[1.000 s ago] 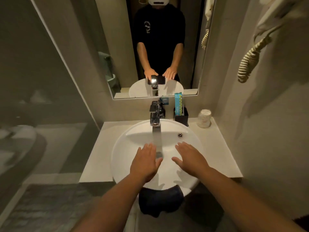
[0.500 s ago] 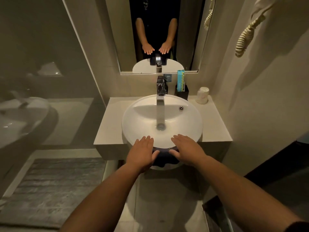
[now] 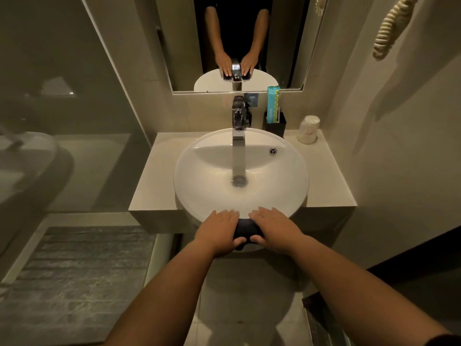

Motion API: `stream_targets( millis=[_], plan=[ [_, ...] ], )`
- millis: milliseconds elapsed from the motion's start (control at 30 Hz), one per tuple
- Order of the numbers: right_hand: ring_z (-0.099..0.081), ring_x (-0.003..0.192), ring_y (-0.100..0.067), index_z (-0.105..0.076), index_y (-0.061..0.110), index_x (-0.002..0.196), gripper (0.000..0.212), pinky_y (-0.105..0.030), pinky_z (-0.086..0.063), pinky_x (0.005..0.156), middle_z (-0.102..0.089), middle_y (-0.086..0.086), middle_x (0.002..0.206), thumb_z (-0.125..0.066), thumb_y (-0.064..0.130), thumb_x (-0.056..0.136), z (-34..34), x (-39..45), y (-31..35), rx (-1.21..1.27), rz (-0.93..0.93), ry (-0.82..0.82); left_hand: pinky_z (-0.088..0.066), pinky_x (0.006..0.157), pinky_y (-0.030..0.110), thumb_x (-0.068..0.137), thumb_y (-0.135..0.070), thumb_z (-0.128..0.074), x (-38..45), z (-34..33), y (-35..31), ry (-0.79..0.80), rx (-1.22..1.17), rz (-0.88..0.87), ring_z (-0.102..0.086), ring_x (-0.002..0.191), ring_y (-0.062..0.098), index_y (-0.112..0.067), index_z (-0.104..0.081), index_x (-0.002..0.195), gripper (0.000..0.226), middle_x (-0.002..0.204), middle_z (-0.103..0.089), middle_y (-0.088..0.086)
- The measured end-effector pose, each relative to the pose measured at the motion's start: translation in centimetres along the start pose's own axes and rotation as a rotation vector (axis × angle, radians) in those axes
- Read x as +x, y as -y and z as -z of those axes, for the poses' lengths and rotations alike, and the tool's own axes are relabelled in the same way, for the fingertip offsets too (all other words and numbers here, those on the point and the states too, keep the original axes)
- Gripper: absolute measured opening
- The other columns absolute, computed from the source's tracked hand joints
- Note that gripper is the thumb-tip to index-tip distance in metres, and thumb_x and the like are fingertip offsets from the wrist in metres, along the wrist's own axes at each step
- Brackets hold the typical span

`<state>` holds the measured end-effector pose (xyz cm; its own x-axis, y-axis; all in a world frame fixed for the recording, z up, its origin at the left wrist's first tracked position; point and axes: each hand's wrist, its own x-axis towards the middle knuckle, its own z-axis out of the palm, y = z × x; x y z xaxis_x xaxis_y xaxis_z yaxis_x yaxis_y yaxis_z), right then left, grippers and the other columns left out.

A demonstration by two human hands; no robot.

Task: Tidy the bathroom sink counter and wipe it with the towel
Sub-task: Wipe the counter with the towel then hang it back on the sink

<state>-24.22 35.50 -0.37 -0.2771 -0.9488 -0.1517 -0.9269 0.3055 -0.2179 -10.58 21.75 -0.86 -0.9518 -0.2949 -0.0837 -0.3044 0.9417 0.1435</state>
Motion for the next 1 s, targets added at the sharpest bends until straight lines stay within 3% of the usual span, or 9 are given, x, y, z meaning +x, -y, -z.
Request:
stream_targets(
  millis=[167, 267, 433, 567, 667, 733, 833, 1000],
  plan=[
    [-0.059, 0.091, -0.016, -0.058, 0.031, 0.111, 0.029, -0.031, -0.041, 0.087, -0.069, 0.004, 0.107, -0.061, 0.042, 0.084, 0.2, -0.3, -0.5, 0.035, 0.070, -0.042, -0.053, 0.073, 0.038, 0.075, -0.042, -0.068, 0.4, 0.7, 0.2, 0.060, 0.003, -0.020, -0.062, 0.076, 0.020, -0.024, -0.061, 0.093, 0.027, 0.088, -0.070, 0.000],
    [-0.062, 0.086, -0.014, -0.063, 0.032, 0.109, 0.022, -0.032, -0.049, 0.085, -0.072, 0.005, 0.100, -0.062, 0.035, 0.087, 1.9, -0.6, -0.4, 0.138, 0.036, -0.020, -0.054, 0.075, 0.039, 0.086, -0.038, -0.059, 0.0, 2.2, 0.4, 0.052, 0.022, -0.061, -0.063, 0.074, 0.021, -0.024, -0.062, 0.098, 0.019, 0.087, -0.069, 0.001],
    [-0.059, 0.087, -0.012, -0.062, 0.031, 0.107, 0.022, -0.024, -0.046, 0.077, -0.068, 0.003, 0.102, -0.066, 0.032, 0.086, 7.9, 0.5, 0.7, 0.328, -0.054, -0.026, -0.043, 0.068, 0.032, 0.091, -0.030, -0.053, -1.5, 6.8, 1.7, 0.073, -0.250, 0.037, -0.056, 0.079, 0.020, -0.022, -0.057, 0.098, 0.011, 0.091, -0.065, 0.001],
    [-0.061, 0.085, -0.013, -0.060, 0.033, 0.096, 0.019, -0.028, -0.057, 0.068, -0.064, 0.007, 0.096, -0.071, 0.031, 0.081, 13.5, 2.6, 3.2, 0.468, -0.072, -0.115, -0.041, 0.064, 0.025, 0.090, -0.036, -0.057, -3.1, 10.8, 3.4, 0.054, -0.568, 0.124, -0.058, 0.080, 0.017, -0.025, -0.059, 0.096, 0.013, 0.089, -0.063, -0.001],
    [-0.060, 0.083, -0.011, -0.062, 0.034, 0.090, 0.017, -0.020, -0.048, 0.061, -0.063, 0.012, 0.088, -0.073, 0.027, 0.079, 16.2, 4.9, 5.7, 0.508, -0.002, -0.140, -0.045, 0.070, 0.024, 0.088, -0.037, -0.059, -4.2, 13.3, 5.1, 0.018, -0.705, 0.136, -0.061, 0.088, 0.016, -0.026, -0.059, 0.111, 0.025, 0.101, -0.067, -0.001],
    [-0.060, 0.081, -0.008, -0.063, 0.033, 0.087, 0.016, -0.018, -0.045, 0.060, -0.062, 0.016, 0.084, -0.074, 0.025, 0.078, 17.2, 6.7, 7.4, 0.514, 0.053, -0.144, -0.044, 0.067, 0.023, 0.086, -0.036, -0.059, -4.4, 14.5, 6.4, -0.014, -0.703, 0.149, -0.061, 0.087, 0.016, -0.027, -0.058, 0.108, 0.024, 0.098, -0.066, -0.002],
    [-0.060, 0.080, -0.010, -0.067, 0.026, 0.088, 0.015, -0.025, -0.051, 0.070, -0.065, 0.010, 0.083, -0.075, 0.023, 0.076, 17.4, 9.8, 9.5, 0.525, 0.129, -0.143, -0.039, 0.059, 0.024, 0.084, -0.036, -0.059, -3.6, 15.5, 8.7, -0.089, -0.635, 0.206, -0.059, 0.080, 0.017, -0.028, -0.053, 0.095, 0.014, 0.086, -0.061, -0.004],
    [-0.061, 0.080, -0.012, -0.064, 0.029, 0.084, 0.016, -0.025, -0.050, 0.070, -0.065, 0.008, 0.082, -0.076, 0.024, 0.074, 16.6, 15.4, 10.4, 0.552, 0.199, -0.140, -0.041, 0.058, 0.022, 0.083, -0.038, -0.058, -0.7, 15.1, 12.3, -0.198, -0.636, 0.306, -0.061, 0.079, 0.014, -0.031, -0.050, 0.114, 0.033, 0.096, -0.067, -0.003]
  ],
)
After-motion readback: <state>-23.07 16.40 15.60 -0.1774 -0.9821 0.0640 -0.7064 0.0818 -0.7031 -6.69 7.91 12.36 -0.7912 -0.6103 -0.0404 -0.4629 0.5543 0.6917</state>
